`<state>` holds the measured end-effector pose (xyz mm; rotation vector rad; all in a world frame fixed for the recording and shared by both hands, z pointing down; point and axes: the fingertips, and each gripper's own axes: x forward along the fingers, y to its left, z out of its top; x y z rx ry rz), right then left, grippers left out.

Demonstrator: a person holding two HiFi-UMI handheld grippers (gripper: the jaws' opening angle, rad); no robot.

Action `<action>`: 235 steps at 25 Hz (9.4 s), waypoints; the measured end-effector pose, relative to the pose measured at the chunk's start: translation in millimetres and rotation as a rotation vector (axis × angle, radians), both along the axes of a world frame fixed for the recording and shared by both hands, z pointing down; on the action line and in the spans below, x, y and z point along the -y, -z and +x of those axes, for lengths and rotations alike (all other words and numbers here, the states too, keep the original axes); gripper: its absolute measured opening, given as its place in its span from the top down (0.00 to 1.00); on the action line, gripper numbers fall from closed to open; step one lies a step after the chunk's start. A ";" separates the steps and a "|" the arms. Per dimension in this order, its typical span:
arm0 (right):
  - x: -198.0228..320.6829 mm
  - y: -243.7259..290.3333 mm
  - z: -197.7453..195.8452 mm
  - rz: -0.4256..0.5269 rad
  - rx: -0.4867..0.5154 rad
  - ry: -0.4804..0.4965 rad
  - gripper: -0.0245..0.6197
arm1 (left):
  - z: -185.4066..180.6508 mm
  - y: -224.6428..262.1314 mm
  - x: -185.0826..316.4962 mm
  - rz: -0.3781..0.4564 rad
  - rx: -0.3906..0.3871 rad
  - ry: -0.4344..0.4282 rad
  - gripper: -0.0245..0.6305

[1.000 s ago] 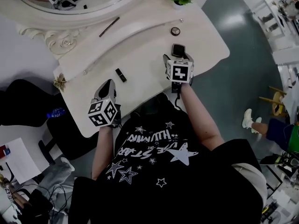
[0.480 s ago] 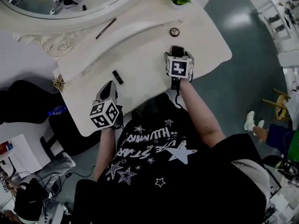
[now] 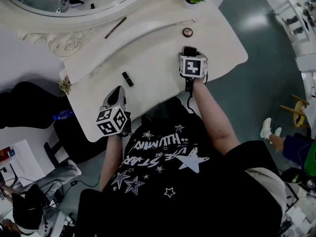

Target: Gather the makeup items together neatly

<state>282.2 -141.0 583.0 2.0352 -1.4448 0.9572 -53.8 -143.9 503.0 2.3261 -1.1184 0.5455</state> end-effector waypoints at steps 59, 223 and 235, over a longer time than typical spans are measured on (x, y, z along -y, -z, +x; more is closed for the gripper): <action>36.5 -2.7 -237.3 -0.047 0.028 0.644 0.39 | -108.0 0.0 8.7 0.018 -0.088 0.142 0.96; 38.2 -0.5 -161.5 0.025 -0.035 0.704 0.58 | -66.7 -12.1 -4.6 -0.038 -0.011 0.123 0.96; 38.9 -1.5 -156.5 0.012 -0.012 0.661 0.57 | -64.0 -14.6 -3.9 -0.048 -0.013 0.110 0.96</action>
